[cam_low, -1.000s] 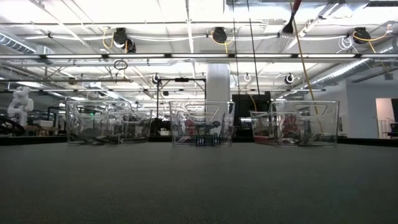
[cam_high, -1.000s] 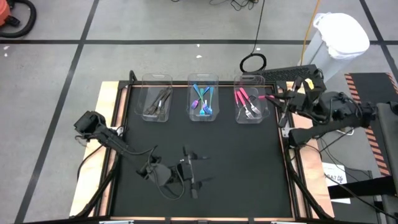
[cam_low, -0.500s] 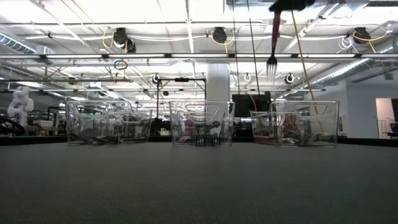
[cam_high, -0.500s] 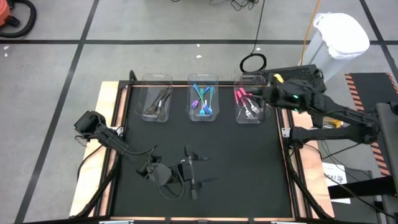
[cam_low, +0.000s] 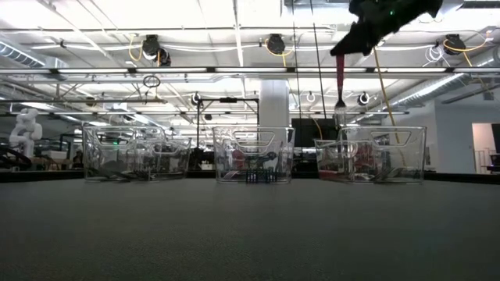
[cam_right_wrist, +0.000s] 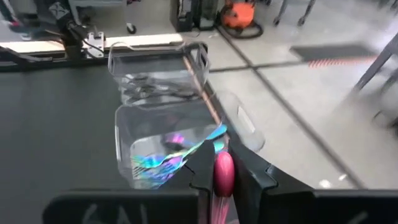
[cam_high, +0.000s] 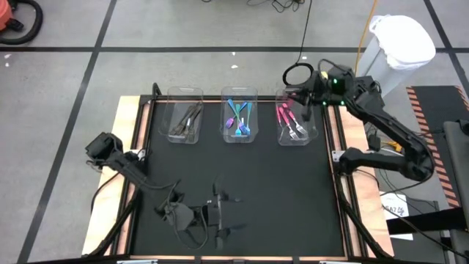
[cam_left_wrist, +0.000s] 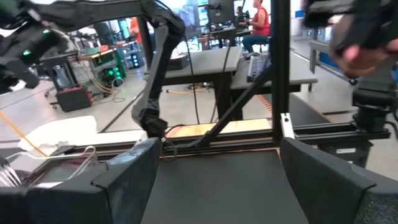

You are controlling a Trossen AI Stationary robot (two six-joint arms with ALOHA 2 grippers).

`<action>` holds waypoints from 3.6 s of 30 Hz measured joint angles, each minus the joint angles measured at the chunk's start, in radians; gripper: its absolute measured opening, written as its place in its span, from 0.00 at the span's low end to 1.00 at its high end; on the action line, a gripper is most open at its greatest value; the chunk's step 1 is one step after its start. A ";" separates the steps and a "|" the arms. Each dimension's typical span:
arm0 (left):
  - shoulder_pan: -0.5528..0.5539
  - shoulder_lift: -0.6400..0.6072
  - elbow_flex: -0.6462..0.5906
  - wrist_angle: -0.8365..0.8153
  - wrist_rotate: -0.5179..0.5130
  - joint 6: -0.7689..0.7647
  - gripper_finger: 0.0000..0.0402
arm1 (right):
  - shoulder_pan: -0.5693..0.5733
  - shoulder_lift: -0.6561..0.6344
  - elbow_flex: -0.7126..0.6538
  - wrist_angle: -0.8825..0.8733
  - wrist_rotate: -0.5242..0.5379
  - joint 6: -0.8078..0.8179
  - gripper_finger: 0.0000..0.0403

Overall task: Sort silverware by color (type)
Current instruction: Put the pink fork into the right transparent bin, then return to Home Position

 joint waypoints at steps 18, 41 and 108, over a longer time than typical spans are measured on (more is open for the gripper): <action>-0.021 0.000 0.000 0.000 -0.005 -0.049 0.83 | -0.187 0.296 0.000 -0.145 -0.280 -0.008 0.09; -0.020 0.000 0.000 -0.003 -0.005 -0.048 0.83 | -0.193 0.386 -0.003 -0.182 -0.045 -0.017 0.33; 0.257 -0.027 -0.103 -0.087 0.253 -0.120 0.01 | 0.472 -0.655 -0.733 0.233 0.015 0.137 0.00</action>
